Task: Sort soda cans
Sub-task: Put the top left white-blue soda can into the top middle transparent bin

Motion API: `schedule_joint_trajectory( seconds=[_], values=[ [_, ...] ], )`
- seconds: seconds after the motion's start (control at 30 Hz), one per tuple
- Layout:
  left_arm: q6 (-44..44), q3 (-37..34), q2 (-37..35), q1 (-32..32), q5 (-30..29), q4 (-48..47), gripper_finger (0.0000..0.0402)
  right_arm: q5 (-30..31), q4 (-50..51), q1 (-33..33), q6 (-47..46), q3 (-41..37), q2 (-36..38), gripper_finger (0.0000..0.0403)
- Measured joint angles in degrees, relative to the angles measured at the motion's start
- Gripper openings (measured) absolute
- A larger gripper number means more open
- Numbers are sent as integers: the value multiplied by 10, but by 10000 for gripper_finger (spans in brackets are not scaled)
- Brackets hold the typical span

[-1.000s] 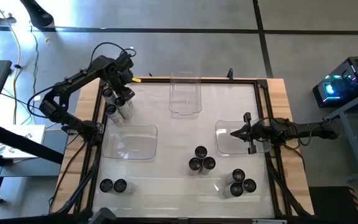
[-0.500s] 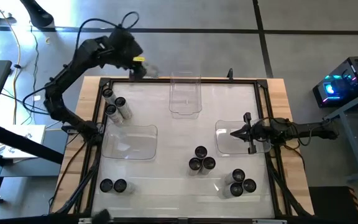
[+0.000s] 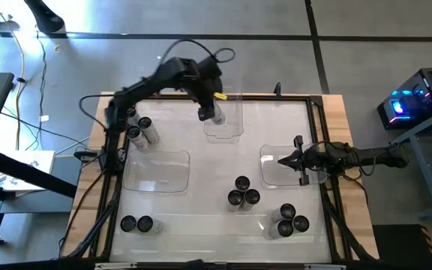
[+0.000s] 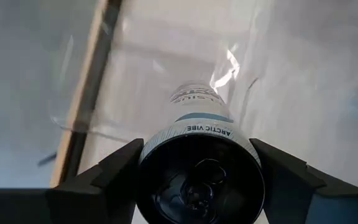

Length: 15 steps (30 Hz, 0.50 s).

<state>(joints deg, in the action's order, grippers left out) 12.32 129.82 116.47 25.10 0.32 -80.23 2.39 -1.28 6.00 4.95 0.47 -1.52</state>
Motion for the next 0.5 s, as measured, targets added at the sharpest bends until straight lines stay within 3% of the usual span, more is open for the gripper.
schedule_joint_trajectory(
  seconds=[0.2, 0.5],
  values=[
    [4, 0, 63, 11, 23, 6, 245, 0, 0, 0, 0, 0, 0, 0],
    [0, 1, 86, 8, 39, 31, 245, 0, 0, 0, 0, 0, 0, 0]
  ],
)
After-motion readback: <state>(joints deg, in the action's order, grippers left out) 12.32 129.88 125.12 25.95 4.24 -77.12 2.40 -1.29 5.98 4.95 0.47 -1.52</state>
